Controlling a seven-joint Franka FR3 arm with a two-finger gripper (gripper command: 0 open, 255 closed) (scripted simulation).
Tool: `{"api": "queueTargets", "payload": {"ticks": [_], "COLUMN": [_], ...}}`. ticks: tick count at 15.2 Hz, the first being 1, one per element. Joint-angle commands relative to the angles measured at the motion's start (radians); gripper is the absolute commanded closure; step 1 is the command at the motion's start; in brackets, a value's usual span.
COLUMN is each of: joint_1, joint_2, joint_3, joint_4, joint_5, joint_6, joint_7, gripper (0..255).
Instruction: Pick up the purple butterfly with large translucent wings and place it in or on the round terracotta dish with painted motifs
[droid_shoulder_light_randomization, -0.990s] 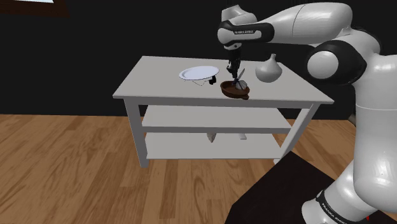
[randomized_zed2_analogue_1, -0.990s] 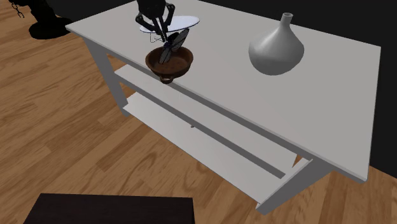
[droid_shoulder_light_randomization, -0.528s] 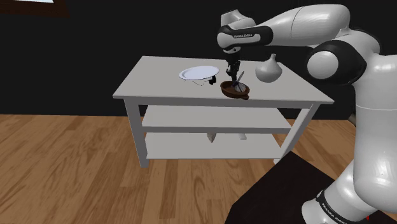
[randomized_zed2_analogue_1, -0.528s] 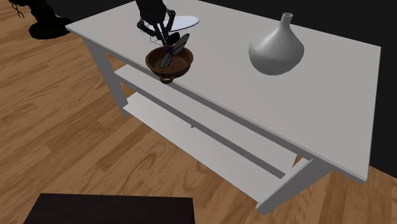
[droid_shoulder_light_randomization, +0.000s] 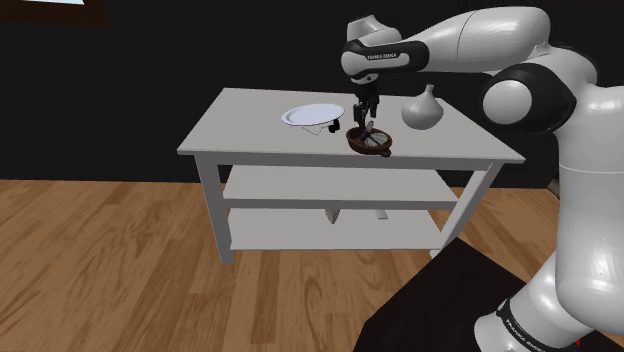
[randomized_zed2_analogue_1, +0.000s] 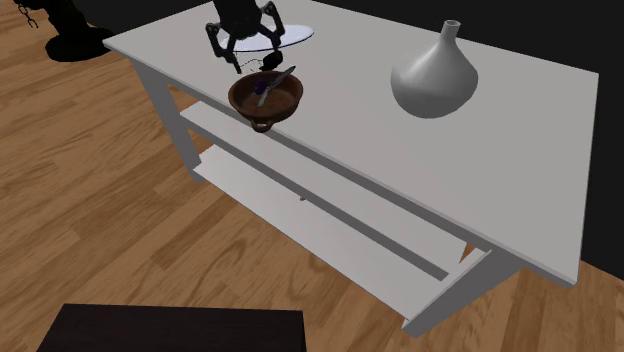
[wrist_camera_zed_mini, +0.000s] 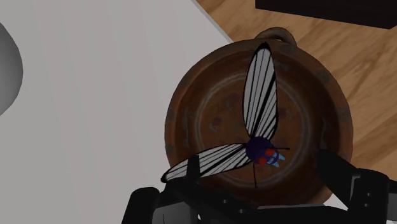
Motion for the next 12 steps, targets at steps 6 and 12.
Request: {"api": "queueTargets", "payload": {"ticks": [6,12], "joint_1": [0.006,0.006], "joint_2": [0.036,0.036], "joint_3": [0.003,0.003], "joint_4": [0.179,0.179], "joint_5": [0.008,0.008], "joint_6": [-0.145,-0.145], "joint_7": [-0.012,-0.012], "gripper": [0,0]}}
